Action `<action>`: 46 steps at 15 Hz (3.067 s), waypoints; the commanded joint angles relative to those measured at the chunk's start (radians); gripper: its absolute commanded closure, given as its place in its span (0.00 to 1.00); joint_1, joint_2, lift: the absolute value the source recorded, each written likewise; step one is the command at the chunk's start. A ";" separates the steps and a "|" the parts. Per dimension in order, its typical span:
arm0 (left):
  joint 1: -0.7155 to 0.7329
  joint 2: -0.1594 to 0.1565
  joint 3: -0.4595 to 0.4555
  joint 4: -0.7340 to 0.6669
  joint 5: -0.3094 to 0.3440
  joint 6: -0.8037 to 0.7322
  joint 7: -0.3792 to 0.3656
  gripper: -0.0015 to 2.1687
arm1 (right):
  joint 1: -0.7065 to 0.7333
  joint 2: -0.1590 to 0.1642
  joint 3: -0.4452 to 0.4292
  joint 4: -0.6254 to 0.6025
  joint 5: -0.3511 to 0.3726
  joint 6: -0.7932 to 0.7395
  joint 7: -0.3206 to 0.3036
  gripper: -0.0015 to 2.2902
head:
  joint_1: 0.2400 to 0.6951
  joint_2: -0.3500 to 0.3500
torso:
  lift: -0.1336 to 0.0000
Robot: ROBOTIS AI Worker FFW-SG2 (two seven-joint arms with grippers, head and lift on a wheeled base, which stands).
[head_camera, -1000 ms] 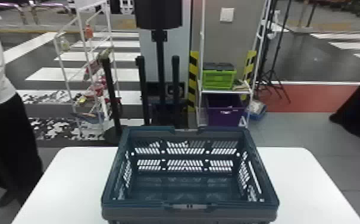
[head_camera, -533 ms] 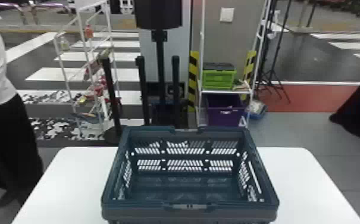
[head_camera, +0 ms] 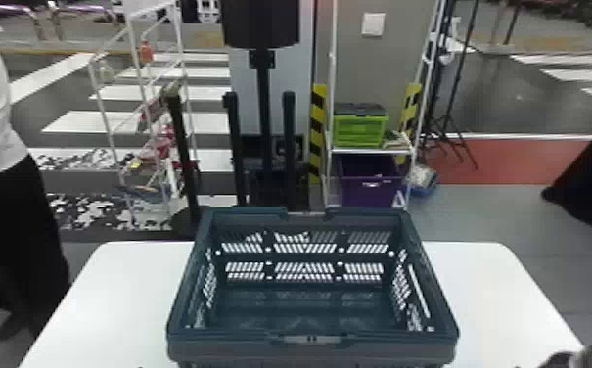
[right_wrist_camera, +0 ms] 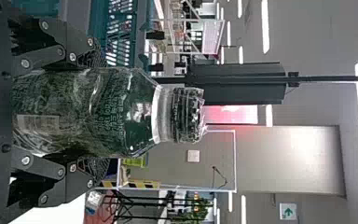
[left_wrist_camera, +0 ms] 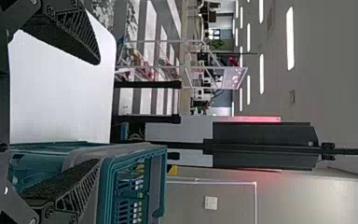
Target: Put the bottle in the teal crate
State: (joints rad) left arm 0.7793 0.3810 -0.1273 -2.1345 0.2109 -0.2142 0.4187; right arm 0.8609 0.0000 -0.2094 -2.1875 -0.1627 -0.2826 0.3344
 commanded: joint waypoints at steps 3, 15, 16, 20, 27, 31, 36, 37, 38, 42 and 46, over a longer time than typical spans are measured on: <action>-0.006 0.012 0.012 0.001 0.012 0.011 0.000 0.07 | -0.125 0.001 -0.004 -0.071 0.009 0.181 0.000 0.92 | 0.57 0.50 | 1.00; -0.040 0.010 0.032 0.062 0.056 0.017 0.003 0.07 | -0.803 -0.172 0.306 -0.057 0.129 1.310 0.011 0.92 | 0.57 0.50 | 1.00; -0.045 0.010 0.032 0.062 0.056 0.017 0.003 0.07 | -0.858 -0.167 0.335 -0.034 0.131 1.408 0.014 0.92 | 0.57 0.50 | 1.00; -0.055 0.010 0.031 0.064 0.058 0.029 0.009 0.07 | -1.011 -0.133 0.438 0.123 0.131 1.451 0.014 0.92 | 0.57 0.50 | 1.00; -0.051 0.010 0.031 0.062 0.054 0.029 0.011 0.07 | -1.209 -0.049 0.527 0.465 0.114 1.420 0.014 0.92 | 0.57 0.50 | 1.00; -0.049 0.010 0.032 0.062 0.054 0.029 0.011 0.07 | -1.278 0.001 0.555 0.632 0.120 1.356 0.014 0.92 | 0.57 0.50 | 1.00; -0.040 0.009 0.037 0.056 0.054 0.029 0.011 0.07 | -1.329 0.001 0.565 0.831 0.123 1.242 0.014 0.92 | 0.57 0.50 | 1.00; -0.038 0.009 0.038 0.056 0.053 0.029 0.011 0.07 | -1.336 0.001 0.567 0.868 0.118 1.211 0.014 0.92 | 0.57 0.50 | 1.00; -0.038 0.009 0.038 0.056 0.054 0.029 0.011 0.07 | -1.341 0.001 0.567 0.893 0.115 1.181 0.014 0.92 | 0.57 0.50 | 1.00; -0.038 0.007 0.040 0.057 0.054 0.029 0.011 0.07 | -1.362 0.001 0.568 0.963 0.112 1.123 0.014 0.90 | 0.57 0.50 | 1.00; -0.038 0.006 0.040 0.057 0.053 0.026 0.011 0.07 | -1.359 0.001 0.568 0.956 0.063 1.101 0.005 0.07 | 0.57 0.50 | 1.00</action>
State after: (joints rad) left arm 0.7410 0.3874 -0.0876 -2.0758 0.2647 -0.1852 0.4295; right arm -0.5012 -0.0015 0.3589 -1.2253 -0.0797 0.8171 0.3445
